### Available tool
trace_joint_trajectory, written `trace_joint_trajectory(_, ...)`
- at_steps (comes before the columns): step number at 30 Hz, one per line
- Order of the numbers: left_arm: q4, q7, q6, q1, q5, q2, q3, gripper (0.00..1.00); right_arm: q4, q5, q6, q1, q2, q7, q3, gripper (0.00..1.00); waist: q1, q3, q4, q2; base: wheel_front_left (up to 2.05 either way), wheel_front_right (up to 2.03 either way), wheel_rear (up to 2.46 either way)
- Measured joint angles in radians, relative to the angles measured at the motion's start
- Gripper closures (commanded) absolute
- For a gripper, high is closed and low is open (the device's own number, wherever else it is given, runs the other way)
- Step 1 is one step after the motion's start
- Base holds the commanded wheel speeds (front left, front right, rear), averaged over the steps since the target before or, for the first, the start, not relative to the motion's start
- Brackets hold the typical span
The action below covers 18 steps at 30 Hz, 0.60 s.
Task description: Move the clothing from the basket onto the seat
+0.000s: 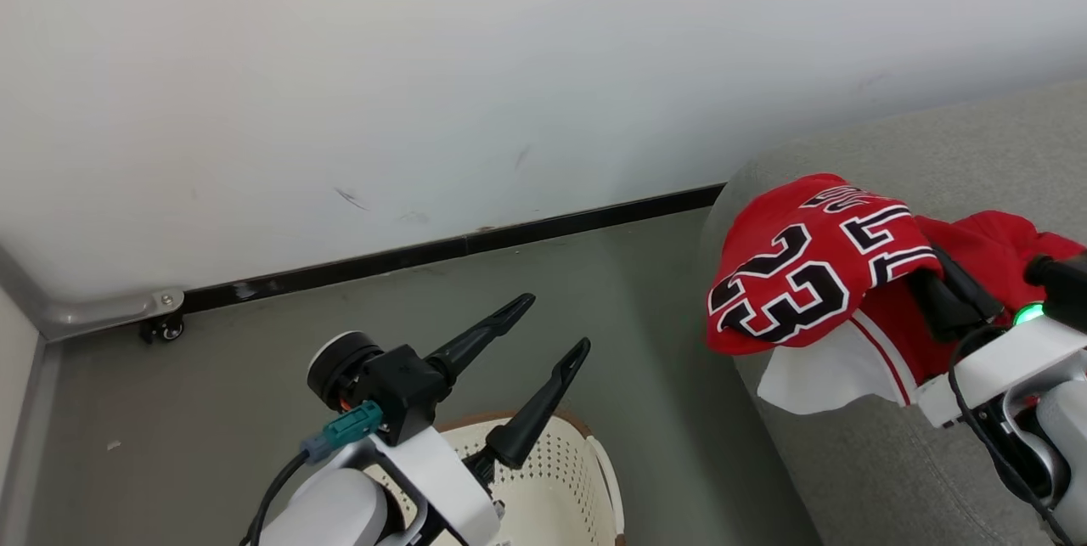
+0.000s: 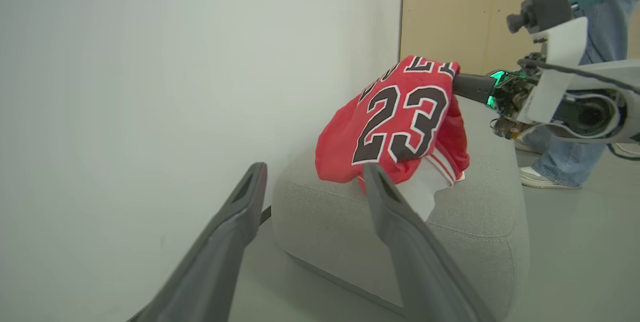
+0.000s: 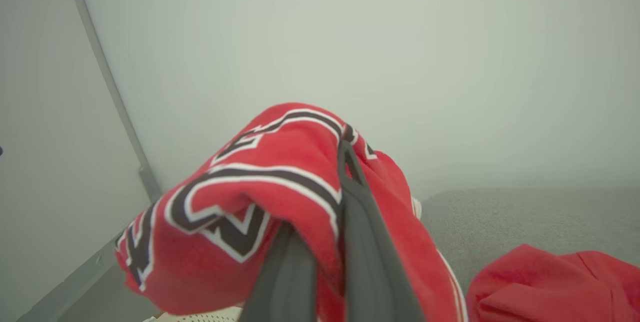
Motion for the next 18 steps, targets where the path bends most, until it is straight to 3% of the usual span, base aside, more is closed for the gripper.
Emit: trace_joint_trajectory(18, -0.062, -0.004, 0.000, 0.001, -0.062, 0.017, -0.117, 0.00, -0.038, -0.058, 0.000, 0.128, -0.006, 0.000, -0.141, 1.00, 0.0000, 0.001, -0.085, 0.0000, 0.00, 0.00, 0.00)
